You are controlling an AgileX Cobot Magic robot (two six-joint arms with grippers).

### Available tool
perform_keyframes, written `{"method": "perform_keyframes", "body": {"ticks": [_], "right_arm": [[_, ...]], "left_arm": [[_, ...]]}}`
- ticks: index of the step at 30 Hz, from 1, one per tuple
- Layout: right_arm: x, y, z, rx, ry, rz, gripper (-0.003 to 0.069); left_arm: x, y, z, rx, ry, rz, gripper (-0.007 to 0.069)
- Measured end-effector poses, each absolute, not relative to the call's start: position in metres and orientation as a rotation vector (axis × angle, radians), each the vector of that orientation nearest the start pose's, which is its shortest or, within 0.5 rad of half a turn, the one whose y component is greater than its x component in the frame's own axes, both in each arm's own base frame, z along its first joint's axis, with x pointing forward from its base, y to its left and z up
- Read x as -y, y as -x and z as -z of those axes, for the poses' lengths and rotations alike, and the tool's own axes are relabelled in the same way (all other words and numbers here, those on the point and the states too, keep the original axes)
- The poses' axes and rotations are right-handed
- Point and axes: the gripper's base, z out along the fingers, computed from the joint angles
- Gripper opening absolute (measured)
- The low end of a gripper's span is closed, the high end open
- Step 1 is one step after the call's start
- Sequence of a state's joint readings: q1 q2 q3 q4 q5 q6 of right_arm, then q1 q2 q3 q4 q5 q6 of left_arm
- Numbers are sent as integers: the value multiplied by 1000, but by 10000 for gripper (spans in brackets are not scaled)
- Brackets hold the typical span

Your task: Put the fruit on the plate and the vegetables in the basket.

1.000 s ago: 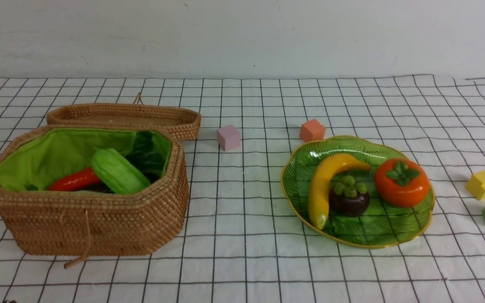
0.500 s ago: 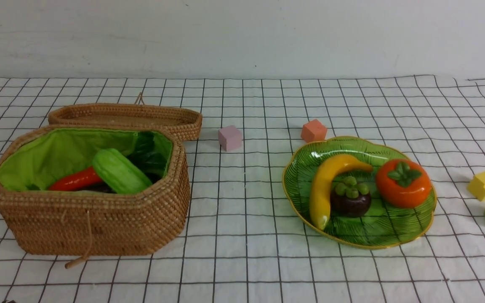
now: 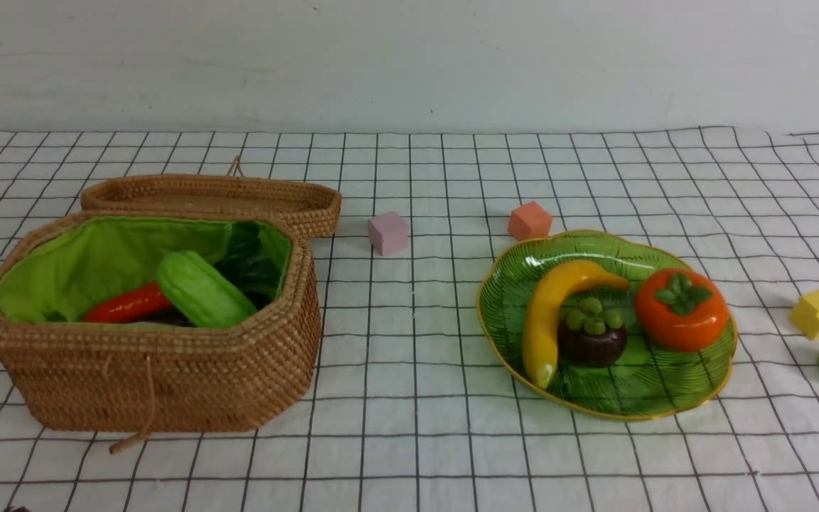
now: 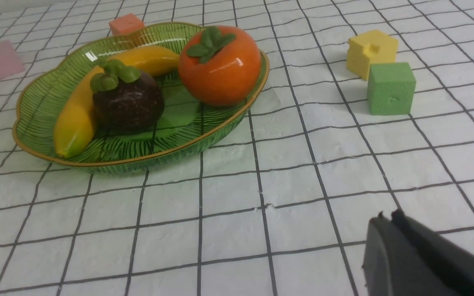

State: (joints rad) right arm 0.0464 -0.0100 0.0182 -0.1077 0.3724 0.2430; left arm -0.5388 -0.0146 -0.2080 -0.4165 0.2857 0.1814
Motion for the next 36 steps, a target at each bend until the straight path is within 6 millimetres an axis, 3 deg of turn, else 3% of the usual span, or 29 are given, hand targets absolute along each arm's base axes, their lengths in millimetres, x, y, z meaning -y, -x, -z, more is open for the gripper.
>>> {"method": "perform_keyframes", "body": {"ticks": [3, 7, 9, 14, 17, 36], "right_arm": [[1, -53, -174, -1859, -117, -95, 3], [1, -53, -174, -1860, -117, -94, 8], [1, -53, -174, -1860, -117, -94, 9], [1, -53, -174, -1860, -117, -94, 15], [1, -53, -174, -1860, -117, -95, 17], [1, -53, -174, -1861, -117, -95, 36]], "left_arm": [[27, -32, -258, -1507, -315, 613, 7], [16, -39, -258, -1477, -133, 411, -13], [11, -44, -248, -1507, -52, 299, -13], [5, -54, -188, -1723, 112, 213, -13], [6, -53, -172, -1854, 172, 252, -13], [6, -52, -169, -1881, 234, 292, -13]]}}
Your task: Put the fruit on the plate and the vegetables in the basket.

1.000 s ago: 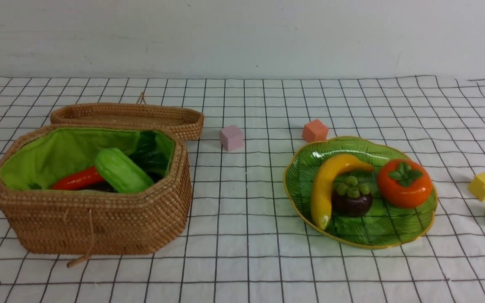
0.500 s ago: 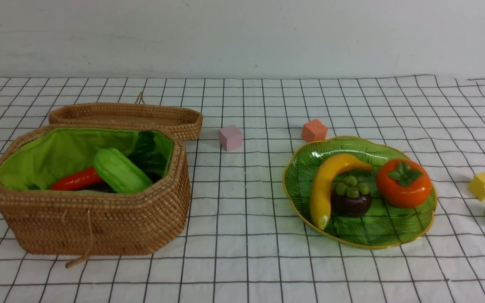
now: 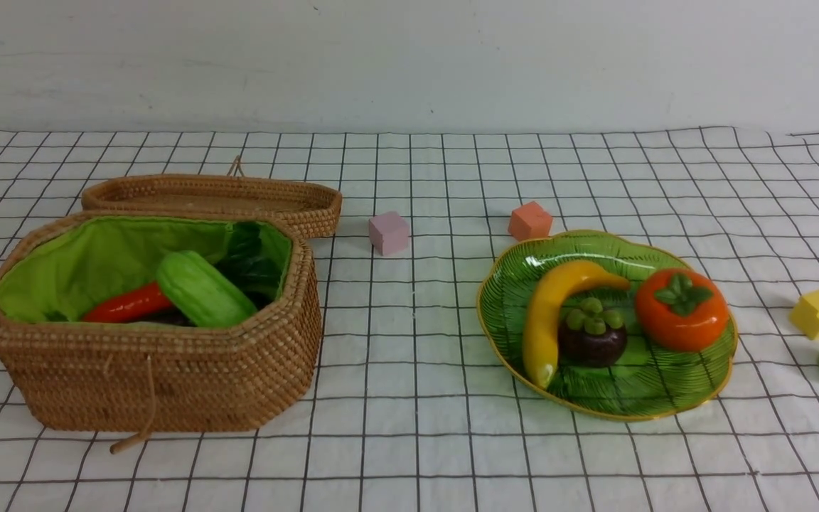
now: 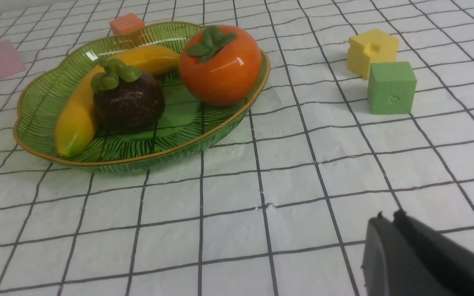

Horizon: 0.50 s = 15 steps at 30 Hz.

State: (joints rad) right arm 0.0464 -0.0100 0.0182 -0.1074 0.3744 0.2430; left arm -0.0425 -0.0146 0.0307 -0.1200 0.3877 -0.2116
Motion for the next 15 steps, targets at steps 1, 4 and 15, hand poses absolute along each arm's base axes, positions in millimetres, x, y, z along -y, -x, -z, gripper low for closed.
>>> {"method": "perform_keyframes", "body": {"ticks": [1, 4, 15], "right_arm": [[1, -53, -174, -1861, -117, -95, 36], [1, -53, -174, -1861, -117, -95, 38], [1, -53, -174, -1861, -117, -95, 46]], "left_arm": [[6, -52, -169, -1881, 234, 292, -13], [6, -52, -169, -1881, 234, 292, -13], [6, -52, -169, -1881, 234, 292, -10]]}}
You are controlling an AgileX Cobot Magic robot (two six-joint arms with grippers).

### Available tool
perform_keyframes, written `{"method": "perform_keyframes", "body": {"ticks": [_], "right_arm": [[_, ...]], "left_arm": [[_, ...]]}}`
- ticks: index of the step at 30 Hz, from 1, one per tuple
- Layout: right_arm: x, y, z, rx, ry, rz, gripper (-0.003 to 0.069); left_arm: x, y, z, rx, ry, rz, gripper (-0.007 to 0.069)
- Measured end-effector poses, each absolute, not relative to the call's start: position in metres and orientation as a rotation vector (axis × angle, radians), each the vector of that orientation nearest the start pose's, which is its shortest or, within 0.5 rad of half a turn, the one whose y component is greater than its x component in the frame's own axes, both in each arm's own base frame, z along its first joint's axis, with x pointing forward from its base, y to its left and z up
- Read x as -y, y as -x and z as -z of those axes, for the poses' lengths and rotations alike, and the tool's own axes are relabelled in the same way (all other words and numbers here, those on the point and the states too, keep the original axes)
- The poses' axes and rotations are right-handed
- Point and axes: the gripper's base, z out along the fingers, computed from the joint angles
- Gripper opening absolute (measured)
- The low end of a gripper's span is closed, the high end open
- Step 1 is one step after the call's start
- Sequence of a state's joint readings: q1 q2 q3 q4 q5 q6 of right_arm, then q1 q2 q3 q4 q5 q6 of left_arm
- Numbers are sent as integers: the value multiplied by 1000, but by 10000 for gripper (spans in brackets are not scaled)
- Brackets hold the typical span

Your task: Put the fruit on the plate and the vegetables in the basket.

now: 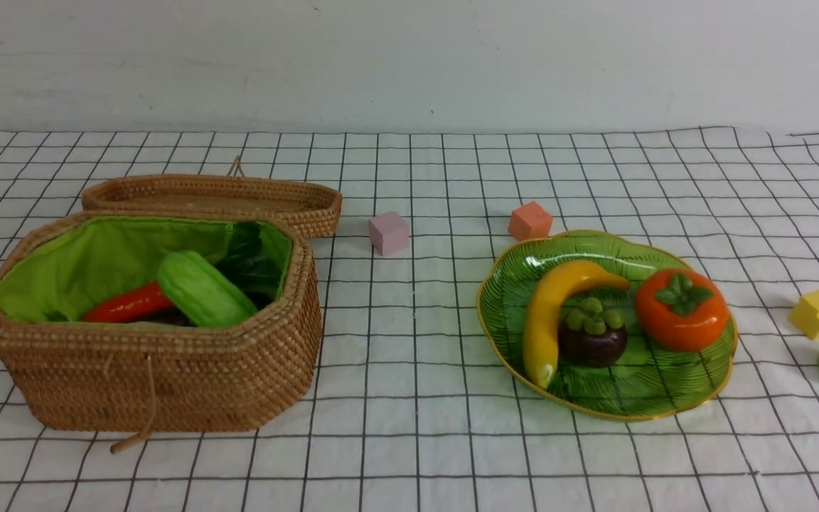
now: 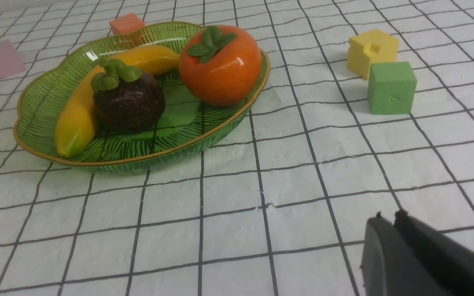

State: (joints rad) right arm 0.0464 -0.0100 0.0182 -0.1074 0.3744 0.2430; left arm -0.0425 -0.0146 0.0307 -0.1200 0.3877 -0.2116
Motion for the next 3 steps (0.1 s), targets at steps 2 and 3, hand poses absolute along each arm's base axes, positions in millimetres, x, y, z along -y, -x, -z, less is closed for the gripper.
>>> {"method": "perform_keyframes", "body": {"ticks": [2, 3], "right_arm": [[1, -53, -174, -1861, -117, -95, 48], [1, -53, -174, -1861, -117, -95, 49]], "left_arm": [[6, -52, -169, -1881, 234, 292, -9], [6, -52, -169, -1881, 234, 292, -9]]}}
